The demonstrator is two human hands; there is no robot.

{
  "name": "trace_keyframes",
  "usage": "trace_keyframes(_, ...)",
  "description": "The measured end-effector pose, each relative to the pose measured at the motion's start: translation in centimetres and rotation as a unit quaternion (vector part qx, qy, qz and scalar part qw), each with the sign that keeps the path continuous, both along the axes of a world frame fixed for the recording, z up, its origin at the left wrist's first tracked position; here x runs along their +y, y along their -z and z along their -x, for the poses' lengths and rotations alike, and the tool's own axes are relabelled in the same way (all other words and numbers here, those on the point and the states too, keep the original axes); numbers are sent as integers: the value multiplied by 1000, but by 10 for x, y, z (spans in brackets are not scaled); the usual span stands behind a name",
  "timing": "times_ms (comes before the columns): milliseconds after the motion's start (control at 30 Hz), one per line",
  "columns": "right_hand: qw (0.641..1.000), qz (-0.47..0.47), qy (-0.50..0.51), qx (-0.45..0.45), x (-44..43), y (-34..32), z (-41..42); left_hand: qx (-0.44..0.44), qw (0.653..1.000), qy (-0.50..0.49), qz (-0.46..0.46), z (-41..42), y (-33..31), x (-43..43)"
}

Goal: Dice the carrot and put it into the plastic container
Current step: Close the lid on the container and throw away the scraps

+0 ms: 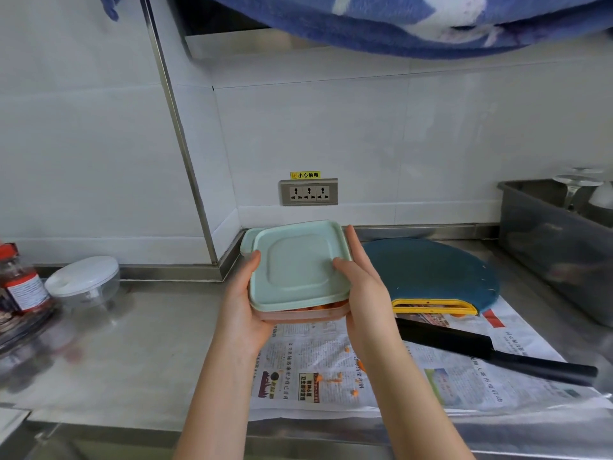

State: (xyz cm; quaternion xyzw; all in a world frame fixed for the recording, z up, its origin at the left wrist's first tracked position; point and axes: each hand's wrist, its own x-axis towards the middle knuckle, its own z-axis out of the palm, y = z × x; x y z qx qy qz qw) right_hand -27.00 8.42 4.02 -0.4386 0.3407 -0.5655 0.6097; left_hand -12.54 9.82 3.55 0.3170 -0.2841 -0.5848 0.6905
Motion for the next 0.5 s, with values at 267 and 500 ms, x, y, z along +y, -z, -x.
trace_keyframes(267, 991, -131, 23, 4, -12, -4, 18, -38, 995, 1, -87, 6, 3, -2)
trace_keyframes(500, 992, -99, 1, 79, -19, -10, 23, -72, 991, 45, -102, 10, -7, -1)
